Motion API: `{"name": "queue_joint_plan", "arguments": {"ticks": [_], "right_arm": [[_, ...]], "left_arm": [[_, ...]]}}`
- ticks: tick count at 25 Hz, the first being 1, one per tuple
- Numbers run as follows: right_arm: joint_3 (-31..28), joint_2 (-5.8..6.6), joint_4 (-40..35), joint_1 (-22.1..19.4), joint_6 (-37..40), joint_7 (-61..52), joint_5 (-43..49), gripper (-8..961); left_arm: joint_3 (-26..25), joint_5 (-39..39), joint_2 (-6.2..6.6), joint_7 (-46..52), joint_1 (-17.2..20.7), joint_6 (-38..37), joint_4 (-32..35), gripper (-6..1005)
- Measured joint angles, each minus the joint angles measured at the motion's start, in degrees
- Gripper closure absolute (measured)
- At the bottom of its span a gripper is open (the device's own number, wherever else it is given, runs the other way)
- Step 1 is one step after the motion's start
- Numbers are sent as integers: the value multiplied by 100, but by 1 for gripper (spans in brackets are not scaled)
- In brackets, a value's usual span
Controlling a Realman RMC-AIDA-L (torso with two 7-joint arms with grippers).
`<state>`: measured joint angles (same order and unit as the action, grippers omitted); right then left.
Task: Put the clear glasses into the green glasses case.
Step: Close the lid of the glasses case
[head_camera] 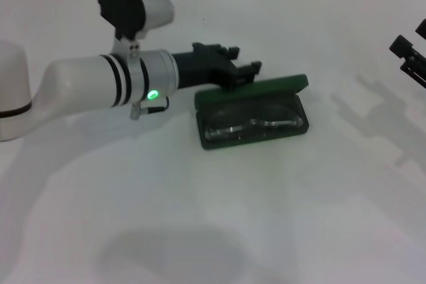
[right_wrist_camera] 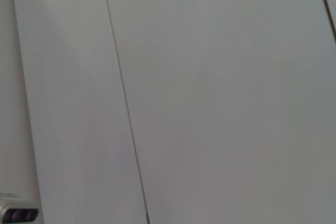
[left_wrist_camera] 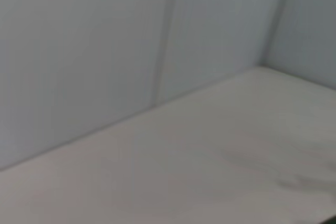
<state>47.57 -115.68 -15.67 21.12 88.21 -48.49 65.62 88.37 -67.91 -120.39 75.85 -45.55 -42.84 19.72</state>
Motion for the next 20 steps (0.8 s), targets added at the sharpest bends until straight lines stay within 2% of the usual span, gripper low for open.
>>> {"name": "queue_joint_plan", "arguments": {"ticks": [5,9,20], "right_arm": [[-31,5,3,-12,-18,-6,-2,266],[-15,3,3,17,-81,-2,-5,267],[-3,-7,-14,61,-147,3,-3,267]], "left_arm": [[651,6,-1,76,361,-1,526,421],[717,-1,-2,25,595,4,711,420],[859,18,-30,-380,844,3,732,420]]}}
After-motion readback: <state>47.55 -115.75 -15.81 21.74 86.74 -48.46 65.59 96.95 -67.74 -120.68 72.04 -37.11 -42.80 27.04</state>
